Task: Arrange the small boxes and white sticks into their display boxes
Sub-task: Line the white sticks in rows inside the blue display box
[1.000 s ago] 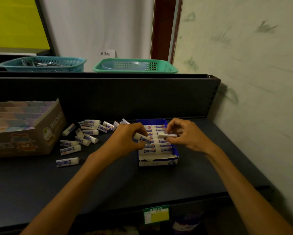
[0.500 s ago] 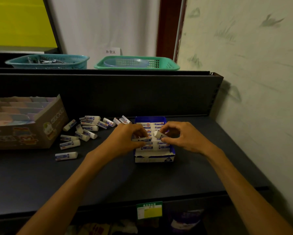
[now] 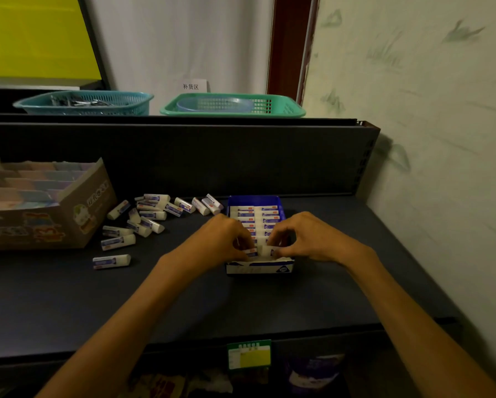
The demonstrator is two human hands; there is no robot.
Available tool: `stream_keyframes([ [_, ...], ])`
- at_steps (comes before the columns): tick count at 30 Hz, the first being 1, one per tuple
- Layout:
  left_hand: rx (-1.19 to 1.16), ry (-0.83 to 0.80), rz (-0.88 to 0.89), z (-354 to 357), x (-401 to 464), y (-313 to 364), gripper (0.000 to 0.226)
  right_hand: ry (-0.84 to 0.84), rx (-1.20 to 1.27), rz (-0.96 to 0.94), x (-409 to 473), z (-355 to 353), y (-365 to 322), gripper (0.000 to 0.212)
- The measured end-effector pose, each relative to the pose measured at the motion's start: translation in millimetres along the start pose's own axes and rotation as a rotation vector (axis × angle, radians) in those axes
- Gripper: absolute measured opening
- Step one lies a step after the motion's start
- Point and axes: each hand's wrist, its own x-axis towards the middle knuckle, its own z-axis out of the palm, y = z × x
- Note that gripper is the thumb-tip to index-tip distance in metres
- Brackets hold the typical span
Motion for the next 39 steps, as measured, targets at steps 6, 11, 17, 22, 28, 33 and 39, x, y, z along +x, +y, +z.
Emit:
stream_keyframes([
  [6,0.037,-0.027,-0.007,1.8,3.9,1.3,0.027,-0.026,-0.095,0.043,9.6,3.9,-2.4,0.027],
  [11,0.06,-0.03,-0.005,3.8,4.6,-0.7,0.027,-0.029,-0.127,0.027,12.2,4.8,-3.2,0.028],
  [17,0.054,-0.044,0.0,3.2,4.1,-3.4,0.027,-0.059,-0.045,0.021,10.9,2.0,-2.0,0.022],
  [22,0.062,-0.063,-0.006,1.5,6.9,-3.7,0.028,-0.085,-0.032,0.03,13.5,1.7,-2.3,0.019],
  [28,0.069,-0.068,0.008,0.9,8.8,-6.4,0.027,-0.092,-0.032,0.034,16.6,1.8,-1.6,0.017],
  [33,0.075,-0.048,0.032,3.1,5.7,-6.6,0.025,-0.092,-0.059,0.046,17.6,0.8,-5.2,0.017],
  [39,0.062,0.131,0.045,-4.9,-14.4,-12.1,0.03,-0.036,-0.151,0.015,24.9,-7.1,-18.6,0.015],
])
